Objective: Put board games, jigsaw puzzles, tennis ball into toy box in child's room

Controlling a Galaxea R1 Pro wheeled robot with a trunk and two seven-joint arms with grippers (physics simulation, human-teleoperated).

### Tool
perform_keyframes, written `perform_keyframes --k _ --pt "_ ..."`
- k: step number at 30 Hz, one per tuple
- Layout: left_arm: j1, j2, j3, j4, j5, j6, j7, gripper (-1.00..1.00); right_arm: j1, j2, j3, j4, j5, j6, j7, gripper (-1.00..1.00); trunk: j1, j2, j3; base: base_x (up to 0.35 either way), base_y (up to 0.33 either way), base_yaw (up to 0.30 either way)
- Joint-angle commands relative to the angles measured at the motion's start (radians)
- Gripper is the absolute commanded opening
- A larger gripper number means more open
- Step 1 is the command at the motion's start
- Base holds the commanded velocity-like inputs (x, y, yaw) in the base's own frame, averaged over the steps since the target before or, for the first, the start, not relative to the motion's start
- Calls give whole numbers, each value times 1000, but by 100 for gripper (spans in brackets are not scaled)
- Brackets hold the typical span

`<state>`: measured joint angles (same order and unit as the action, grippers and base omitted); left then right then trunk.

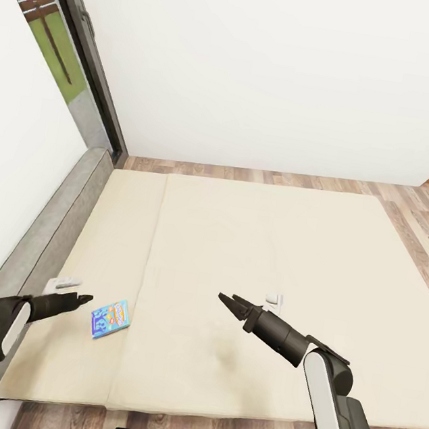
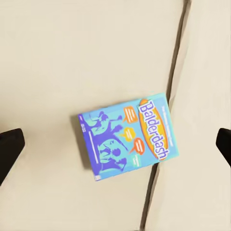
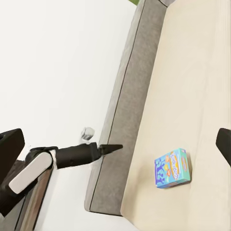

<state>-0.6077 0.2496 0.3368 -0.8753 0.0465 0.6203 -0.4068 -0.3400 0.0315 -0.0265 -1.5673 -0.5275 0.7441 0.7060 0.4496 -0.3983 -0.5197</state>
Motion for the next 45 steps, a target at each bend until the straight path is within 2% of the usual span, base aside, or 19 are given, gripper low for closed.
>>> perform_keyframes --k 1,3,4,7,8,14,17,22,31,45 --pt "-22 -4 1 25 4 8 26 100 -1 1 -2 0 0 6 -3 100 0 -2 -1 0 0 0" --pt "-67 -12 -4 83 2 5 76 100 -1 2 -2 0 4 6 -16 100 0 -2 -1 0 0 0" --pt "-119 -22 -13 150 0 2 122 100 -1 2 -1 1 6 6 -30 100 0 -2 -1 0 0 0" --pt "-201 -40 -33 261 -8 -10 183 100 -1 2 -1 0 8 6 -50 100 0 -2 -1 0 0 0" --pt "-253 -51 -47 331 -15 -29 217 100 -1 2 -1 0 9 6 -61 100 0 -2 -1 0 0 0" --pt "-368 -85 -77 481 -41 -93 321 100 -1 2 -1 0 11 7 -76 100 0 -2 -1 0 0 0" --pt "-390 -96 -81 510 -48 -107 364 100 -1 1 -1 0 11 7 -78 100 0 -2 -1 0 0 0" --pt "-401 -101 -85 531 -51 -118 388 100 -1 1 -2 0 12 7 -80 100 0 -2 -1 0 0 0" --pt "-405 -100 -98 585 -60 -186 398 100 -1 1 -2 0 13 6 -82 100 0 -2 -2 0 0 0" --pt "-405 -96 -106 599 -66 -209 399 100 -2 -8 -4 -7 9 17 -74 100 0 -2 -18 0 0 0"
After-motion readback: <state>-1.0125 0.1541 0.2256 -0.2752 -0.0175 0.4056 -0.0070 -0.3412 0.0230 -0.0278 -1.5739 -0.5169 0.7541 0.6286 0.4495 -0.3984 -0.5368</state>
